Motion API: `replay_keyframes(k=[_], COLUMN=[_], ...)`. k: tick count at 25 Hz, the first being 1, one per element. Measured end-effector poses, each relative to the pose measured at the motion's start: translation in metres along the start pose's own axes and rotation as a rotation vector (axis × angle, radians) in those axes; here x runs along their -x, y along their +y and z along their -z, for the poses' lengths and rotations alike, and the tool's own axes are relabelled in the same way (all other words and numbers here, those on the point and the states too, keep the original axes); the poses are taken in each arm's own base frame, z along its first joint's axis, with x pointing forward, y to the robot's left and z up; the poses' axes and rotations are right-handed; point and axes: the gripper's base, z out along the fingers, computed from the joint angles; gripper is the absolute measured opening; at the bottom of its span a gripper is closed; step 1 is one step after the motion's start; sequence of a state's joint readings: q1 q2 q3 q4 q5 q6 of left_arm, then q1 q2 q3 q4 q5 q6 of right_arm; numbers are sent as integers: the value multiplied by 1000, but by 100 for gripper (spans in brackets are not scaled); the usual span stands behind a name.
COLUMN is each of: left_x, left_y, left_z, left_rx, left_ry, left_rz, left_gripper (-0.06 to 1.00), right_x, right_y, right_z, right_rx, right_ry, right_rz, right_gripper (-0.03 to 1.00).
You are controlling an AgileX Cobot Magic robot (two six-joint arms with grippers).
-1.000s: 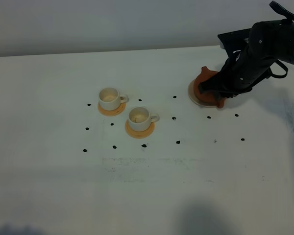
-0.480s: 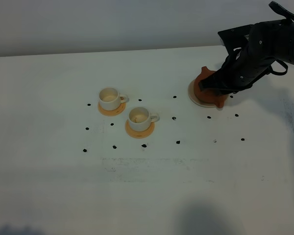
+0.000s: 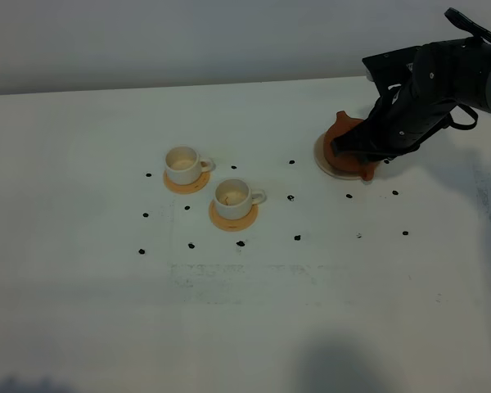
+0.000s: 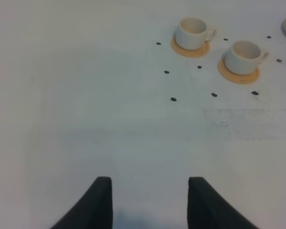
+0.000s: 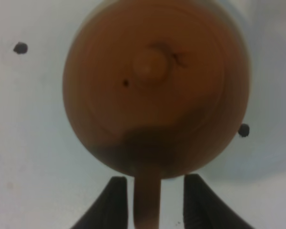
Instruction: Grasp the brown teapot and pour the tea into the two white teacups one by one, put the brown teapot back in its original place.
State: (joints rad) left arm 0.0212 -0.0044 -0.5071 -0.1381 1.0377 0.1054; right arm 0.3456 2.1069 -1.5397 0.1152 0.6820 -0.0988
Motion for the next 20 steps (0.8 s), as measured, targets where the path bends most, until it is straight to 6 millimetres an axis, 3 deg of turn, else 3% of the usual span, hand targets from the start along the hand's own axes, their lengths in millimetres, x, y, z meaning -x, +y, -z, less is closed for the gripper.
replay_keyframes(k=[20], left_x=[0], left_y=[0], left_z=[0], left_rx=[0], left_ry=[0], left_rz=[0], left_gripper=[43], right_x=[-2], right_y=[-1], right_z=[-8], right_rx=[-5], right_ry=[9], right_rz=[6], right_gripper=[26])
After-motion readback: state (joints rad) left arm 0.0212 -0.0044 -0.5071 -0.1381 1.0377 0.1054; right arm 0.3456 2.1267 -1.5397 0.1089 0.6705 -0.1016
